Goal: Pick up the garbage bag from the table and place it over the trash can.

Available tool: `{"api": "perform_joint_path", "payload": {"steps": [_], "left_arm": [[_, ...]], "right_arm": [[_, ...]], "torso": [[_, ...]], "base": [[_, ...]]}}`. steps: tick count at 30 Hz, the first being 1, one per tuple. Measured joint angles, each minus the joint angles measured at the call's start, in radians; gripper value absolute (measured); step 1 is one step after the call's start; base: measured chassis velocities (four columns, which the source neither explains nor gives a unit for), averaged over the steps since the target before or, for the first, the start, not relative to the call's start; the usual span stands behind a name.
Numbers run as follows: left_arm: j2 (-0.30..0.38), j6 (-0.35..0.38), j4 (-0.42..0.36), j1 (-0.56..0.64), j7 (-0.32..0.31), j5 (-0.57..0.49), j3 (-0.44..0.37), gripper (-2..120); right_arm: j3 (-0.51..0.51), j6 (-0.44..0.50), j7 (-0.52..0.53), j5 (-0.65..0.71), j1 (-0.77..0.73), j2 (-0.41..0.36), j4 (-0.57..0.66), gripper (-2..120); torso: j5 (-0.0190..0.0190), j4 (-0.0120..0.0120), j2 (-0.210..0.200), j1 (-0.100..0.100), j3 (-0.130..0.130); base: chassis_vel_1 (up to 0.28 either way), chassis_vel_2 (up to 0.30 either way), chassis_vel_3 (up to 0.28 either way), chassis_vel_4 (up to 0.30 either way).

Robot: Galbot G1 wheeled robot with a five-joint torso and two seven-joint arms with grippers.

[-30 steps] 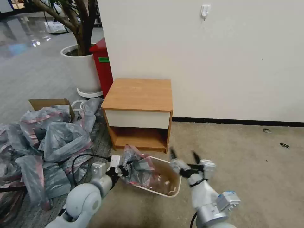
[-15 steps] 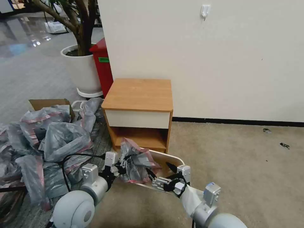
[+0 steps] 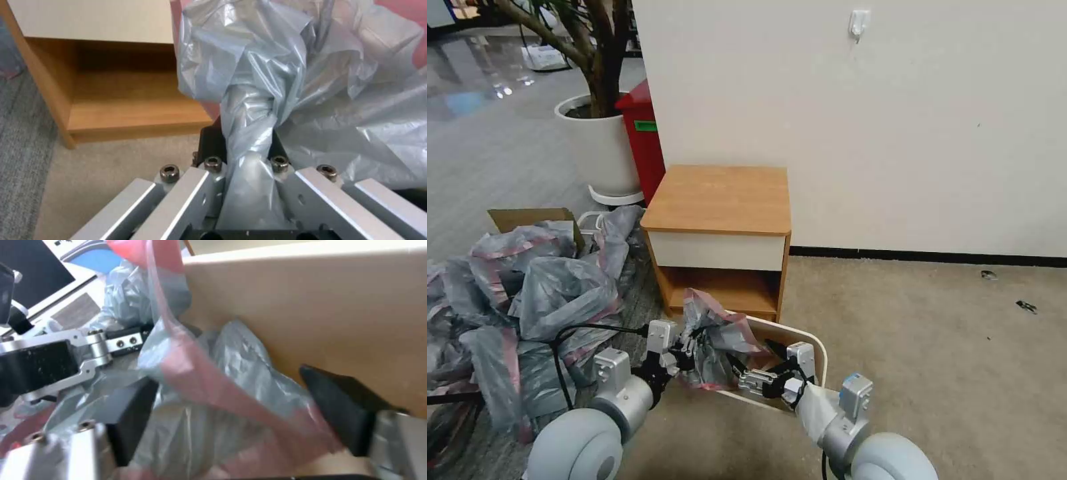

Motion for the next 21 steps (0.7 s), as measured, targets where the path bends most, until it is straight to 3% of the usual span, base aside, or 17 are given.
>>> {"api": "perform_joint_path", "payload": {"steps": [21], "left_arm": [[-0.001,0.002,-0.012,0.0,-0.003,-0.033,-0.027,4]], "right_arm": [[-0.009,0.047,-0.008,-0.054,-0.013,0.015,-0.011,6]], "torso": [[0.0,0.0,0.0,0.0,0.0]], "base": [[0.0,0.0,0.0,0.0]]}}
